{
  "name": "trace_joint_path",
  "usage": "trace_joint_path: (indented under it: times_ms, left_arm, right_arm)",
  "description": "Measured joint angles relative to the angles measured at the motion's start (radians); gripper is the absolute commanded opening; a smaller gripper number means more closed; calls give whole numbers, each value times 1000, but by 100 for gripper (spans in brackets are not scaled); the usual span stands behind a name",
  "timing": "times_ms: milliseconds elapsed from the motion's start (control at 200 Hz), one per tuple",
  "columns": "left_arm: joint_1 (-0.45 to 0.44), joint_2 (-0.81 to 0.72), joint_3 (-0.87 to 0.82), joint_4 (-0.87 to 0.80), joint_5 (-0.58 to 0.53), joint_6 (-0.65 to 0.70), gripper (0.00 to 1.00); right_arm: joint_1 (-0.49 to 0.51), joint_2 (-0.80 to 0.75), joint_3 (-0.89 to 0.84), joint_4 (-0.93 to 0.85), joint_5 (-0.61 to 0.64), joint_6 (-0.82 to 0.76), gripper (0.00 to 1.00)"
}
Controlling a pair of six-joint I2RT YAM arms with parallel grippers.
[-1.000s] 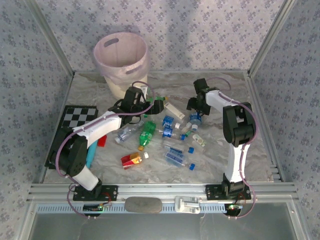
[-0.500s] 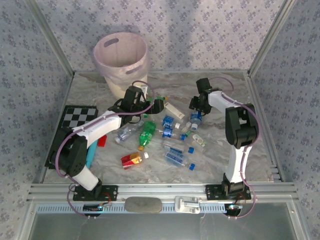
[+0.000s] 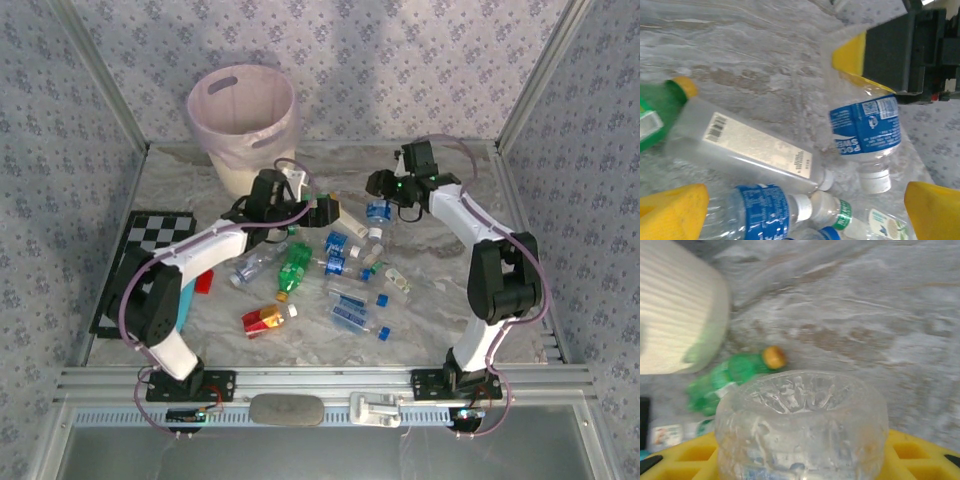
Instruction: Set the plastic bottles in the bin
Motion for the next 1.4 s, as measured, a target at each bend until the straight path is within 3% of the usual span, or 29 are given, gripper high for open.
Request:
trace_joint_path:
  times_ms: [290,665,770,925,1039,1289,1399]
  left_arm:
    - [-11,44,41,16,98,-8,100]
    - [-18,61,61,18,124,-21,97]
    - [-18,68,62,17,127,-29,88]
    - [-18,75,62,16,130,-43,63]
    - [-14,75,62,13,125,-68,53]
    - [-16,75,62,3,100,-58,48]
    - [-15,75,62,-5,84,-48,48]
  right_arm:
    - [81,0,-7,119,-151,90,54]
    - [108,0,-13,179,-189,134,54]
    - [117,0,-16,187,-193,143,54]
    - [119,0,-21,195,-192,147,55]
    - [119,0,-25,208,-188,144,57]
    - [120,0,-28,208,-180,148,86]
    - [117,-6,-28,194,-171,150,94]
